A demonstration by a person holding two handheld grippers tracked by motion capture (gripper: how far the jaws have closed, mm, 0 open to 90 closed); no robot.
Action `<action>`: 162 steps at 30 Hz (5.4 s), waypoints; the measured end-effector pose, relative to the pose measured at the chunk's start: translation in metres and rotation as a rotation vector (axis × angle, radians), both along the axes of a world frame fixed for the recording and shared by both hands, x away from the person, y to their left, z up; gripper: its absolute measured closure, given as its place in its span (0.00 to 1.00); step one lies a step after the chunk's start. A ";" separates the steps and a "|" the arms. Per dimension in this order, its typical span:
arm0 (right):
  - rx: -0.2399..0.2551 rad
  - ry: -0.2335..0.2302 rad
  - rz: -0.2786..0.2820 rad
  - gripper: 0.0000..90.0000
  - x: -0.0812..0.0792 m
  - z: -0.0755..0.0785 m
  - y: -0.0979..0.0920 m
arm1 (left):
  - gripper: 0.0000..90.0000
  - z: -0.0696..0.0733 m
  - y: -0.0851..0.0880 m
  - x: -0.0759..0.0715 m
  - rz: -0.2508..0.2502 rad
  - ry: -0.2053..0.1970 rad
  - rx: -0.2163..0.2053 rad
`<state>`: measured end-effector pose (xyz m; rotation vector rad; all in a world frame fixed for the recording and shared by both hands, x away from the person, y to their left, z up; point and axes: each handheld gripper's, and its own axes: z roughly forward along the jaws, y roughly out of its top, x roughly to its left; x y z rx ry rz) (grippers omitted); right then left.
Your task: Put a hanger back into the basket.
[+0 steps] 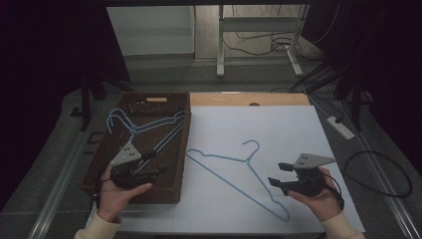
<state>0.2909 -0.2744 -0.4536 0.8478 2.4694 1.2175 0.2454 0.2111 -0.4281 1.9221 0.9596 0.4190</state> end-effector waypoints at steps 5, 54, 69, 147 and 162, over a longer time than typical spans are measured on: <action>-0.037 0.054 -0.006 0.43 -0.002 -0.006 0.008 | 0.42 -0.002 -0.002 0.000 -0.007 0.005 0.004; -0.433 0.251 -0.311 1.00 -0.005 -0.041 -0.036 | 0.42 -0.009 -0.005 -0.001 -0.018 0.013 0.013; -0.412 0.239 -0.477 1.00 0.042 -0.040 -0.084 | 0.42 -0.007 -0.006 -0.001 -0.016 0.008 0.013; -0.119 0.307 0.063 1.00 0.066 -0.058 0.119 | 0.43 -0.004 0.002 -0.001 0.002 -0.005 0.008; -0.114 0.344 0.118 1.00 0.079 -0.068 0.159 | 0.43 -0.003 0.004 -0.002 0.003 -0.009 0.007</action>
